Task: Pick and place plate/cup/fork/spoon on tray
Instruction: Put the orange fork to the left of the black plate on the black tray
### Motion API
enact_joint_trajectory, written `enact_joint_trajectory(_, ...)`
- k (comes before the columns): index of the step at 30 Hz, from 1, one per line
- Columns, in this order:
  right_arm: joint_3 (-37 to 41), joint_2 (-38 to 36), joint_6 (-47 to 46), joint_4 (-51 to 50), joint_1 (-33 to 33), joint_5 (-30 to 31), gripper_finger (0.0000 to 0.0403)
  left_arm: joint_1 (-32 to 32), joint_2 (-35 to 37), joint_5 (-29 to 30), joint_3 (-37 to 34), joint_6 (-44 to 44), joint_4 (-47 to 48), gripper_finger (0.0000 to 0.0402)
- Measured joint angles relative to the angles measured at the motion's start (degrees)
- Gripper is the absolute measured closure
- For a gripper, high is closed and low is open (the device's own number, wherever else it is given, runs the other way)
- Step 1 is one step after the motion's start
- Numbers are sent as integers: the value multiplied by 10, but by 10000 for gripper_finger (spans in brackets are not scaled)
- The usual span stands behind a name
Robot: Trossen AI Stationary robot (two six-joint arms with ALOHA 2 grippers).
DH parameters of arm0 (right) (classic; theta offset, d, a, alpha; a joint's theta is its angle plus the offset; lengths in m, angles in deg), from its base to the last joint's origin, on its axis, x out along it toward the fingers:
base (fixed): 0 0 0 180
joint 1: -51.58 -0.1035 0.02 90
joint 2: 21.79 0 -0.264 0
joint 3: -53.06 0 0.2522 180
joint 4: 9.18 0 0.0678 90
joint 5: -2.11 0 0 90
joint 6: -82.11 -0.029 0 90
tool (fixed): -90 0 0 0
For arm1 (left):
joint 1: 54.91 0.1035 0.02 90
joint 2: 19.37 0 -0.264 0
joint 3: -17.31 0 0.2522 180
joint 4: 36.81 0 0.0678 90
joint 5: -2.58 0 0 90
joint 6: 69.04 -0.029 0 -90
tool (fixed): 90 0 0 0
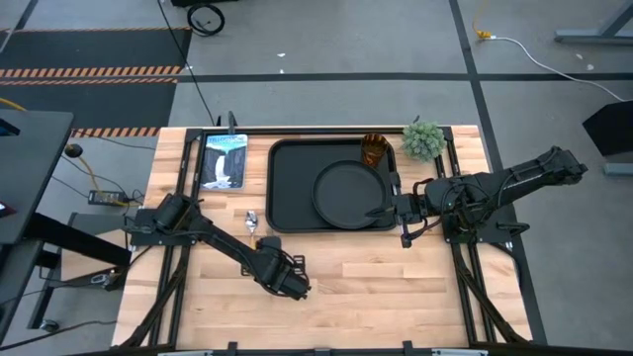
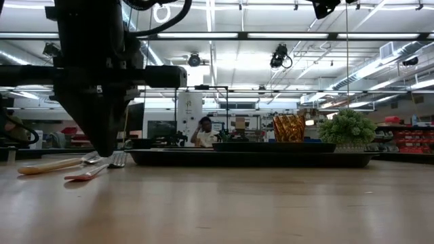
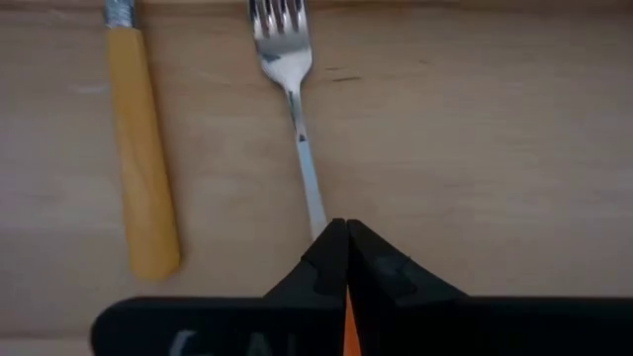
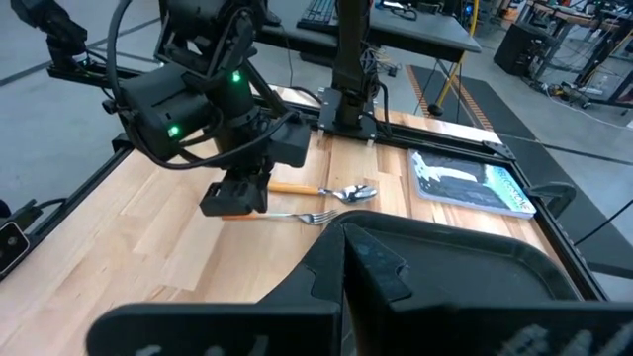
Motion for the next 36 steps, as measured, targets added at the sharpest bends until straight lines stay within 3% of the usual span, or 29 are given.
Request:
enact_joint_trajectory(22, 0, 0, -5, 0, 0, 0, 394, 1, 0, 21, 84, -35, 101, 395)
enact_joint_trajectory(27, 0, 0, -4, 0, 0, 0, 394, 1, 1, 39, 76, -13, 114, 394)
enact_joint_trajectory(36, 0, 0, 51, 0, 7, 0, 394, -3, 1, 44, 61, 72, 115, 337)
